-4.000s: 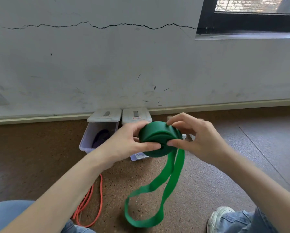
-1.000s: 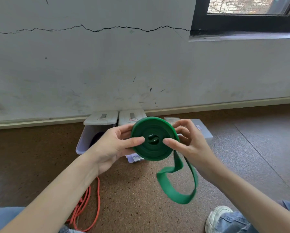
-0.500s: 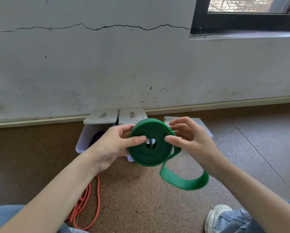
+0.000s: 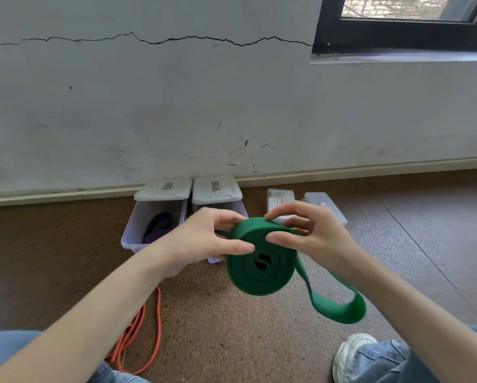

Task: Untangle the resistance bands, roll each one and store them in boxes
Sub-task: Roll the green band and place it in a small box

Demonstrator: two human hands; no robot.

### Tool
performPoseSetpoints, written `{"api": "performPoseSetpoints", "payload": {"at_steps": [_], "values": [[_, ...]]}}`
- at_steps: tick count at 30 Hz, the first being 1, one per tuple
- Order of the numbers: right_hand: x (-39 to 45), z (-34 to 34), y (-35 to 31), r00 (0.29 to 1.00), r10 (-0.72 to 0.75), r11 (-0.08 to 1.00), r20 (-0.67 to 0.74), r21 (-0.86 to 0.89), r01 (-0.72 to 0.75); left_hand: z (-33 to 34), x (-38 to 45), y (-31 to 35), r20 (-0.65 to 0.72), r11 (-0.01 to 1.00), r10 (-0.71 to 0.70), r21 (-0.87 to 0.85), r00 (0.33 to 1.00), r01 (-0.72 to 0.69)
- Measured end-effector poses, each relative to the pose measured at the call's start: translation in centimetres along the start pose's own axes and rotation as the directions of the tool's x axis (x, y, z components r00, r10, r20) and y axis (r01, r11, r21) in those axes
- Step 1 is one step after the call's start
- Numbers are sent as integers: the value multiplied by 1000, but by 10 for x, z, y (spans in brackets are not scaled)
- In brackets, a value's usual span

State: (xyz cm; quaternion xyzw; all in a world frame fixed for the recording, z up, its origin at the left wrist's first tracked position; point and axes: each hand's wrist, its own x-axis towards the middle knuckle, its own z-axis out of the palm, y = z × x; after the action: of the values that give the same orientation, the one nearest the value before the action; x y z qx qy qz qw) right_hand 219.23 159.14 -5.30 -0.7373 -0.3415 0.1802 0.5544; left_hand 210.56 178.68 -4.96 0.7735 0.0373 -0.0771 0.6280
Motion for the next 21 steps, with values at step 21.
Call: {"api": "performPoseSetpoints", "payload": {"at_steps": [21], "values": [[-9,3,17,992,124,980,20,154,-125,10,-2,-18,-42,994,-100,-47,994,98]]}}
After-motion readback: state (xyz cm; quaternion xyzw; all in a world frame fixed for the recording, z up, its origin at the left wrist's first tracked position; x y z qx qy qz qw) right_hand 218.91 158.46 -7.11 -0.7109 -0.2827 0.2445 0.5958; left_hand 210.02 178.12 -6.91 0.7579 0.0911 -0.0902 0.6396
